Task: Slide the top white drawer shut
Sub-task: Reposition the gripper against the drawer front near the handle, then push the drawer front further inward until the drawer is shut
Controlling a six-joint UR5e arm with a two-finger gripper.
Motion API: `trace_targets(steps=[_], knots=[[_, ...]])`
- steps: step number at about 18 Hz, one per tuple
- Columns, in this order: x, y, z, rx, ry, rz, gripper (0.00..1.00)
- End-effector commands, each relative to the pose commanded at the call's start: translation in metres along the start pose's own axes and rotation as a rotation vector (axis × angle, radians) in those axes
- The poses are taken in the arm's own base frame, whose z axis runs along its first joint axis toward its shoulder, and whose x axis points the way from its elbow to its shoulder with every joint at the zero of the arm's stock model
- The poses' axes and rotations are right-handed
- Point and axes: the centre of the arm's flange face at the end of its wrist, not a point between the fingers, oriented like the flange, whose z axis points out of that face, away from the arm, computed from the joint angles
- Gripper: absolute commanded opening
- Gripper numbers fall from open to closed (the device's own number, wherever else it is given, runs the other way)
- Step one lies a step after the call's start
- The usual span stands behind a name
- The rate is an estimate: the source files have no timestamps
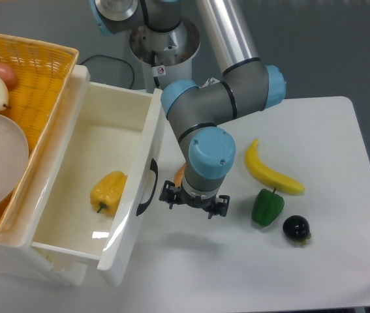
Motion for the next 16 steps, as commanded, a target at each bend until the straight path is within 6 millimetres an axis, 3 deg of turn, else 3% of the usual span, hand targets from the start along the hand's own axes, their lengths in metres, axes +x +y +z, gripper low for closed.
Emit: trace_targets(steps=[16], knots=[[0.009,0.004,-0.0056,0.026,0.036,0.021,1.0]])
